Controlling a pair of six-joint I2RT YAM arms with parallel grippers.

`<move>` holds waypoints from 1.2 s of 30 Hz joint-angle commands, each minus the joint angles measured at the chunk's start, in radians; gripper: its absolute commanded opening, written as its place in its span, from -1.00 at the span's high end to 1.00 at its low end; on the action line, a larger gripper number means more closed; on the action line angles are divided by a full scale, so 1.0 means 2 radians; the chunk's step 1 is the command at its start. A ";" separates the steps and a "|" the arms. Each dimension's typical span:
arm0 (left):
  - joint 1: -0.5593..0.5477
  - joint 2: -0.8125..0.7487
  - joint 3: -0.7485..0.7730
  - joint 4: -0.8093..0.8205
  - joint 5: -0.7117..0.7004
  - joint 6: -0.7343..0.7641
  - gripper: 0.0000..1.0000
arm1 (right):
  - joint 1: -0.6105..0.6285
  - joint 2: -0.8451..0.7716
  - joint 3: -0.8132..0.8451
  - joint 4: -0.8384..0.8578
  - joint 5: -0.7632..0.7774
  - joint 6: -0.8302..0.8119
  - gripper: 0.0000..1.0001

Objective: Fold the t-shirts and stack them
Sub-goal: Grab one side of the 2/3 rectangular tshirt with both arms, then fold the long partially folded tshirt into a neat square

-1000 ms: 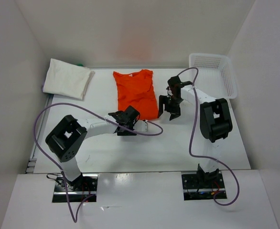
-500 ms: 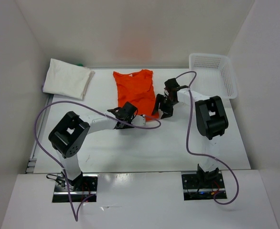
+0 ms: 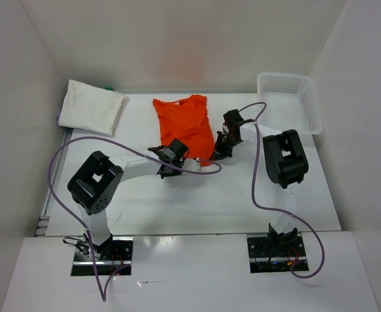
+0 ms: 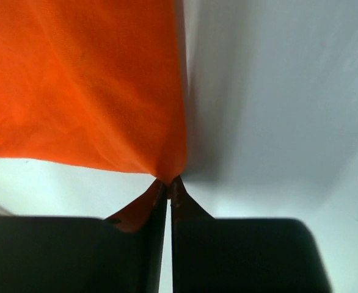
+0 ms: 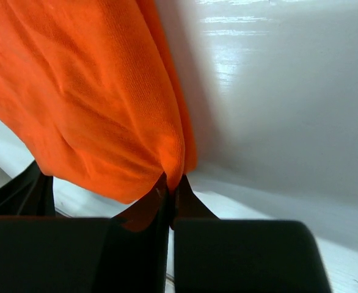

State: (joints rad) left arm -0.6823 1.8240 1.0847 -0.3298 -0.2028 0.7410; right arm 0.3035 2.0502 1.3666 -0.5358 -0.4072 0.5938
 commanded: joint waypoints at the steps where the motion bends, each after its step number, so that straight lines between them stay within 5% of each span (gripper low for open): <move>1: -0.003 -0.007 0.014 -0.051 0.070 -0.032 0.88 | 0.003 -0.020 -0.005 -0.002 -0.006 -0.004 1.00; 10: -0.055 -0.124 -0.060 -0.149 0.057 -0.032 0.93 | 0.042 -0.150 -0.133 -0.048 -0.028 -0.032 1.00; 16: -0.107 -0.179 -0.071 -0.251 0.057 -0.067 0.93 | 0.121 -0.256 -0.205 -0.082 -0.038 -0.005 1.00; 21: -0.153 -0.258 -0.040 -0.337 0.122 -0.072 0.93 | 0.212 -0.327 -0.238 -0.106 -0.038 0.070 1.00; 26: -0.154 -0.308 -0.007 -0.439 0.177 -0.029 0.93 | 0.259 -0.412 -0.261 -0.104 -0.060 0.149 1.00; 30: -0.158 -0.326 0.025 -0.433 0.178 -0.032 0.93 | 0.259 -0.441 -0.247 -0.114 -0.059 0.171 1.00; 36: -0.061 -0.261 0.090 -0.423 0.242 -0.028 0.93 | 0.192 -0.399 -0.199 -0.132 -0.089 0.127 1.00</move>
State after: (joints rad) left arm -0.8822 1.2530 1.2076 -1.1732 0.1837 0.6605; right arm 0.7456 1.2106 0.8967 -0.7593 -0.5453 0.8825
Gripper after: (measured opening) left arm 0.043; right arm 0.011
